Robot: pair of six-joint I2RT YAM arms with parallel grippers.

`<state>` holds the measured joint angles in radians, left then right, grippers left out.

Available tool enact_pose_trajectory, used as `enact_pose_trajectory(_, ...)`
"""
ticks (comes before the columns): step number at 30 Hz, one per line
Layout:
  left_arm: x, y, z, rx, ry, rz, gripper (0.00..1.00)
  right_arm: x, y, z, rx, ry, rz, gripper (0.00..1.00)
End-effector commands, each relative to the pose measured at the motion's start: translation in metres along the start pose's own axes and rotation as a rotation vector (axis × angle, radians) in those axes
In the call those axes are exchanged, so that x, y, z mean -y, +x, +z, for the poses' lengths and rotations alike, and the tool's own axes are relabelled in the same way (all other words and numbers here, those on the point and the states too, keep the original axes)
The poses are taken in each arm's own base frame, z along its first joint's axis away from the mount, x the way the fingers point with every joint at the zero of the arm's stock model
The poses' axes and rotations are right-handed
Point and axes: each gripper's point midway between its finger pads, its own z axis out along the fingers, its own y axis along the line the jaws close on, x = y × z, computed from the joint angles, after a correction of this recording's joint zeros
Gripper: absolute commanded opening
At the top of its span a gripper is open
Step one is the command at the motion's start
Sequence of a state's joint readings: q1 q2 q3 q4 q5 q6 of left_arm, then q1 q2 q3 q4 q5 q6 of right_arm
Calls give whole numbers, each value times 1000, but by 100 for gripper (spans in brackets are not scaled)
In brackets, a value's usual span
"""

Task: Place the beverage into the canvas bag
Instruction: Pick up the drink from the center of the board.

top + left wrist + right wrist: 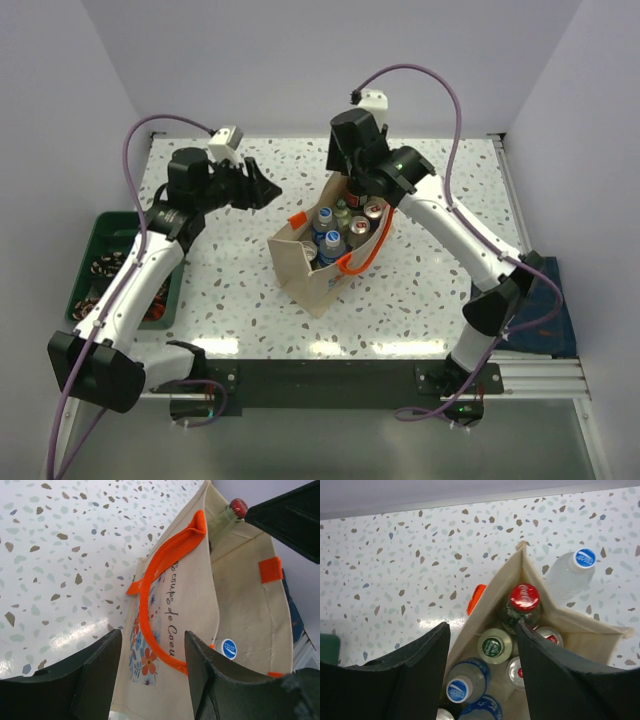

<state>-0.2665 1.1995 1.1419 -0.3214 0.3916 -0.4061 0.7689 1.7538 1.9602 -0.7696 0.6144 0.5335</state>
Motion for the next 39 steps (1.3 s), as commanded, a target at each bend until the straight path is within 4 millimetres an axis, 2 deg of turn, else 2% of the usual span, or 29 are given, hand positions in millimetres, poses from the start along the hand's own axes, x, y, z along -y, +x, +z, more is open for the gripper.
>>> enact_pose_trajectory(1, 39, -38, -2, 86, 188, 87, 58, 27, -43, -30, 92, -21, 61, 60)
enact_pose_trajectory(6, 55, -54, 1, 101, 271, 124, 58, 60, -49, -36, 112, 28, 72, 60)
enact_pose_trajectory(7, 56, -53, 5, 90, 290, 122, 58, 67, -54, -43, 126, 28, 82, 60)
enact_pose_trajectory(9, 59, -58, 8, 92, 308, 127, 59, 80, -51, -43, 119, 48, 70, 60)
enact_pose_trajectory(13, 53, -56, 27, 76, 318, 100, 59, 101, -51, -51, 127, 64, 45, 61)
enact_pose_trajectory(18, 49, -56, 52, 59, 353, 25, 59, 127, -36, -45, 89, 91, 46, 62)
enact_pose_trajectory(24, 51, -70, 66, 84, 383, 1, 59, 162, -19, -23, -18, 128, 98, 64)
enact_pose_trajectory(26, 53, -72, 66, 82, 387, 1, 59, 164, -19, -16, -48, 113, 110, 65)
enact_pose_trajectory(27, 52, -72, 66, 83, 381, 2, 59, 168, -15, -5, -74, 121, 101, 65)
enact_pose_trajectory(28, 52, -72, 66, 85, 380, 1, 59, 164, -13, 1, -97, 98, 99, 65)
enact_pose_trajectory(29, 52, -73, 66, 88, 380, 3, 59, 165, -20, 3, -97, 93, 104, 65)
enact_pose_trajectory(30, 53, -74, 65, 90, 383, 2, 59, 164, -12, 18, -139, 92, 87, 65)
enact_pose_trajectory(31, 54, -75, 64, 93, 384, 4, 59, 162, -12, 22, -155, 83, 82, 65)
enact_pose_trajectory(32, 55, -75, 63, 93, 382, 4, 59, 158, -21, 23, -156, 62, 81, 65)
enact_pose_trajectory(34, 56, -76, 61, 93, 380, 9, 59, 158, -13, 43, -210, 74, 63, 65)
enact_pose_trajectory(36, 56, -78, 60, 95, 378, 14, 59, 155, -18, 49, -222, 59, 61, 65)
enact_pose_trajectory(37, 55, -77, 60, 90, 374, 9, 59, 155, -11, 60, -250, 64, 58, 65)
enact_pose_trajectory(39, 56, -76, 60, 85, 377, 7, 59, 156, -17, 62, -258, 61, 61, 65)
